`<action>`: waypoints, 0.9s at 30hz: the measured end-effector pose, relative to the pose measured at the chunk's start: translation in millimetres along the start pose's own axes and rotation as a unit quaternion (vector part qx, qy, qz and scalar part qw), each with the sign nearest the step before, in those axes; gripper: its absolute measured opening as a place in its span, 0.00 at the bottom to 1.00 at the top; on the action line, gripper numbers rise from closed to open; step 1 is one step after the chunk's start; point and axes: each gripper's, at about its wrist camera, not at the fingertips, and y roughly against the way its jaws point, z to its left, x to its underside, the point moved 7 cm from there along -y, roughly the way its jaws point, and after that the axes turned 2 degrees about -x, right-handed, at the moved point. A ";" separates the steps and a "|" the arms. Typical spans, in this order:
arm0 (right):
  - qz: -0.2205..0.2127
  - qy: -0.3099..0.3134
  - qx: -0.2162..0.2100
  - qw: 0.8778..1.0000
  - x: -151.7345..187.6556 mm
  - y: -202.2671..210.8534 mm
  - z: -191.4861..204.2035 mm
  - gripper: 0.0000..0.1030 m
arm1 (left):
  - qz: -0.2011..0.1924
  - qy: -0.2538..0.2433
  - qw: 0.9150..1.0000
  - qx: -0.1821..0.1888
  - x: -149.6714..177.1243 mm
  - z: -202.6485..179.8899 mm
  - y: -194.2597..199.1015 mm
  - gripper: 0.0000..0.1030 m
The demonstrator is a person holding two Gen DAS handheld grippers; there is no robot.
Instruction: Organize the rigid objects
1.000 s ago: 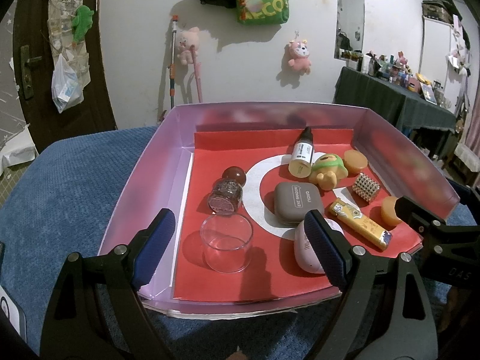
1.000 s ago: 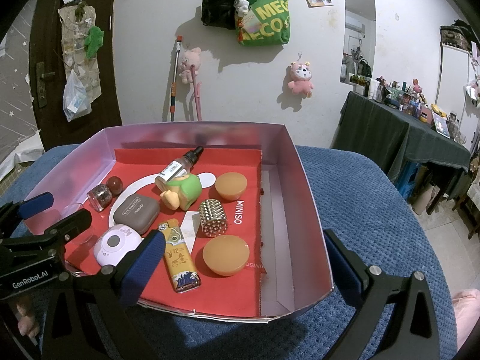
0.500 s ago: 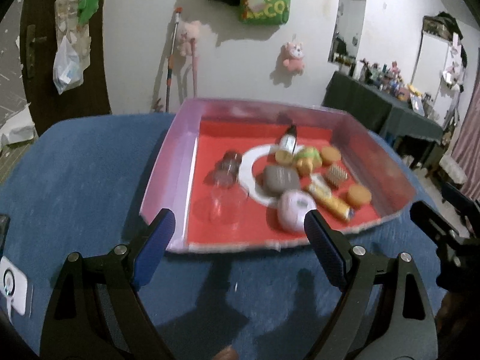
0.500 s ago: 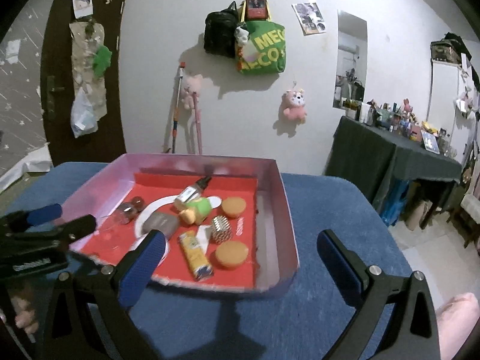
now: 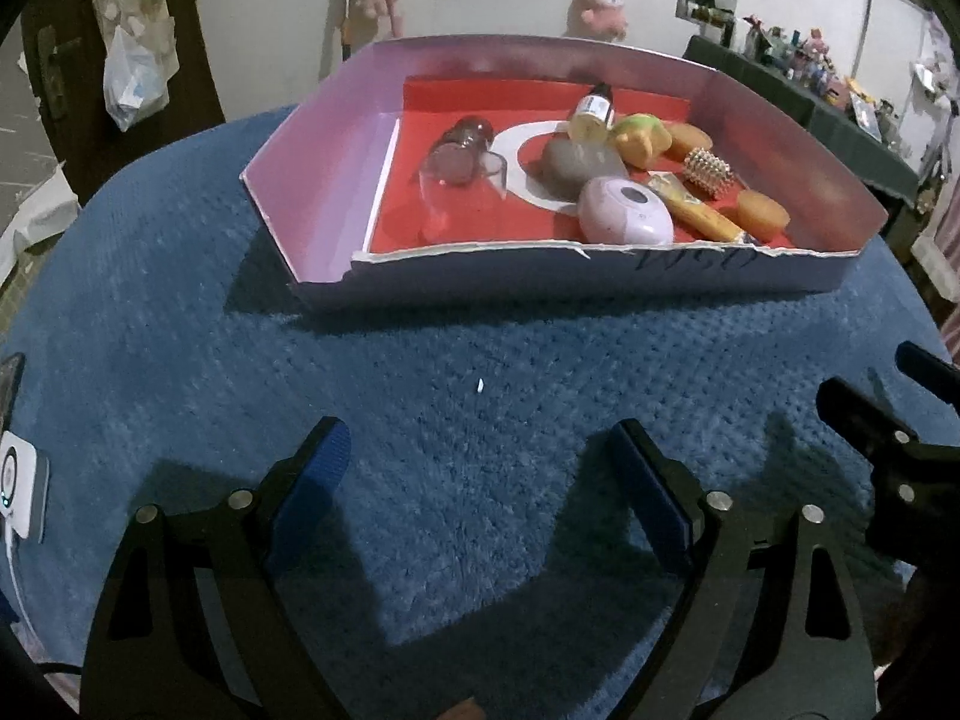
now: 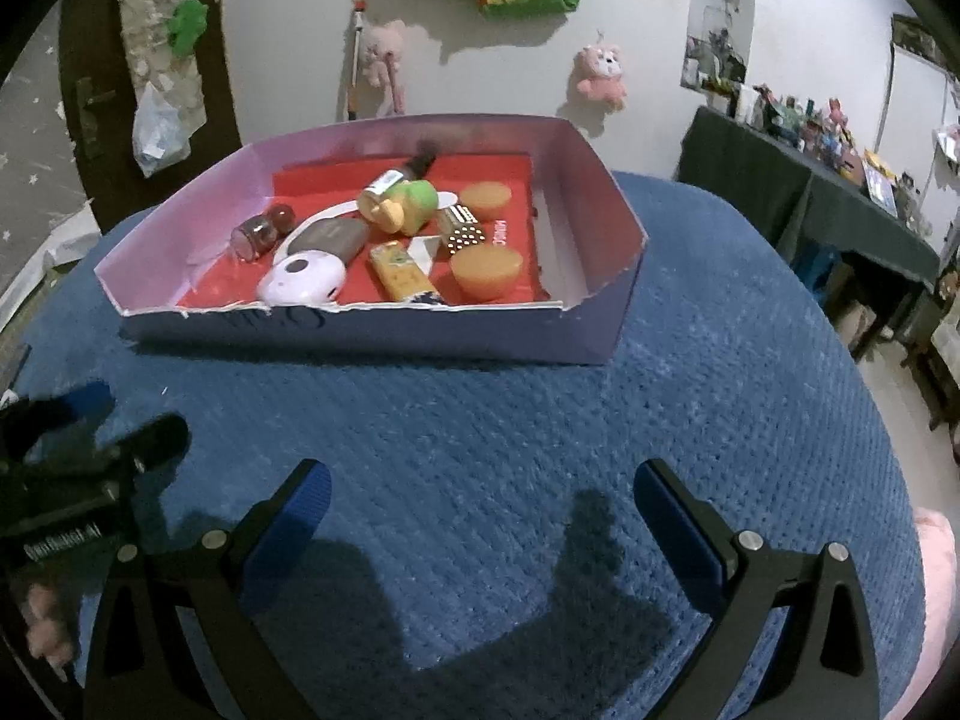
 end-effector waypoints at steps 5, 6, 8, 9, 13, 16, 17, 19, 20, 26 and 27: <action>0.020 0.001 0.005 1.000 1.2 -9.9 -1.1 1.00 | 0.001 0.004 1.000 -0.006 1.8 1.1 -0.7 0.94; 0.026 0.002 0.006 1.000 2.3 -12.2 -1.0 1.00 | 0.002 0.006 1.000 -0.009 1.2 1.8 -1.7 0.97; 0.040 0.000 0.009 0.999 4.9 -17.0 -1.8 1.00 | 0.004 0.011 1.000 -0.007 0.6 3.2 -3.2 0.98; 0.045 -0.002 0.010 0.999 6.1 -18.3 -2.5 1.00 | 0.004 0.010 1.000 -0.007 0.7 3.2 -3.2 0.98; 0.053 -0.015 0.011 0.998 8.6 -20.0 -7.4 1.00 | 0.004 0.011 1.000 -0.011 0.6 2.6 -3.8 1.00; 0.055 -0.015 0.015 0.998 9.4 -19.5 -7.9 1.00 | 0.004 0.011 1.000 -0.011 1.0 2.7 -4.0 1.00; 0.056 -0.015 0.015 0.998 9.4 -19.6 -8.1 1.00 | 0.004 0.011 1.000 -0.011 0.4 2.7 -4.3 1.00; 0.056 -0.016 0.016 0.998 9.2 -19.7 -8.6 1.00 | 0.004 0.011 1.000 -0.010 0.4 2.8 -4.3 1.00; 0.057 -0.016 0.016 0.998 9.3 -19.7 -8.8 1.00 | 0.004 0.011 1.000 -0.010 0.4 2.6 -4.2 1.00; 0.058 -0.026 0.019 0.998 7.8 -20.1 -14.3 1.00 | 0.004 0.011 1.000 -0.010 0.4 2.8 -4.3 1.00; 0.059 -0.024 0.021 0.998 7.8 -20.3 -14.2 1.00 | 0.004 0.011 1.000 -0.010 0.4 2.7 -4.3 1.00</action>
